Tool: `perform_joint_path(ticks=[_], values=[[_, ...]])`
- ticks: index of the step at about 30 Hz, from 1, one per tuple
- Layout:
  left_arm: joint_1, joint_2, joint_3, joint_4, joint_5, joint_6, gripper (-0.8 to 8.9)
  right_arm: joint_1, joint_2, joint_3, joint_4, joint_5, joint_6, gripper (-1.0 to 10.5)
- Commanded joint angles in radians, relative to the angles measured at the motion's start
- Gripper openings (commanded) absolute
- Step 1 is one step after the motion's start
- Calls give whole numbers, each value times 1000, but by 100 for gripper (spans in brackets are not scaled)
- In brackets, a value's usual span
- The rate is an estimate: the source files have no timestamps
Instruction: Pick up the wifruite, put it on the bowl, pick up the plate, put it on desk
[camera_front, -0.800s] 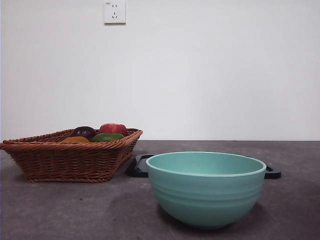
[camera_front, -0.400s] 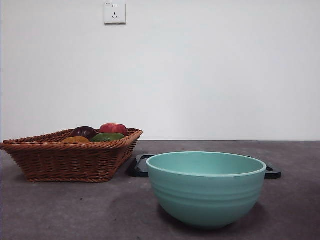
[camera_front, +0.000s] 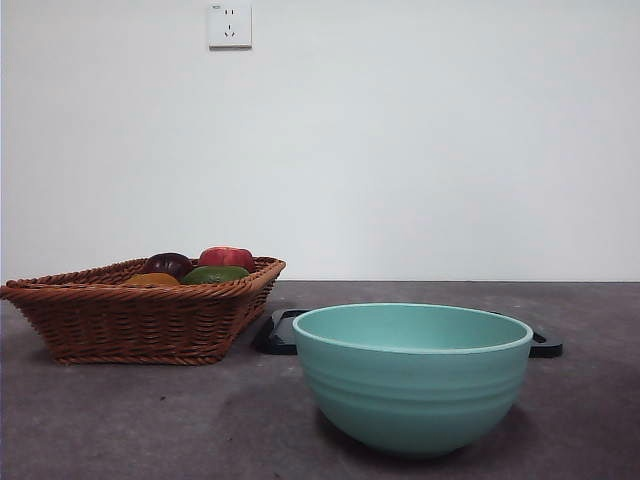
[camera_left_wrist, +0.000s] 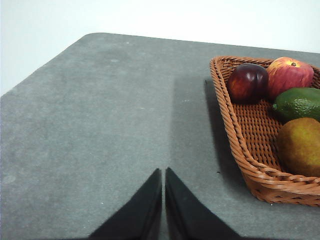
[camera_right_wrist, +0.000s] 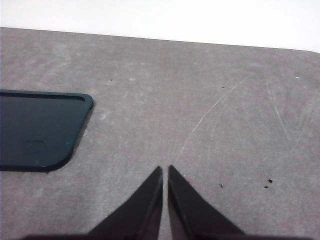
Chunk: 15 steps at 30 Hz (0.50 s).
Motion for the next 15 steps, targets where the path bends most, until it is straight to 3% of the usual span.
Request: perform_joint_path(ticks=[1, 15], values=[[-1, -2, -20, -4, -5, 5, 9, -1, -1, -7, 9, 0, 17, 9], [-1, -2, -21, -4, -5, 5, 9, -1, -1, -7, 18, 0, 17, 10]])
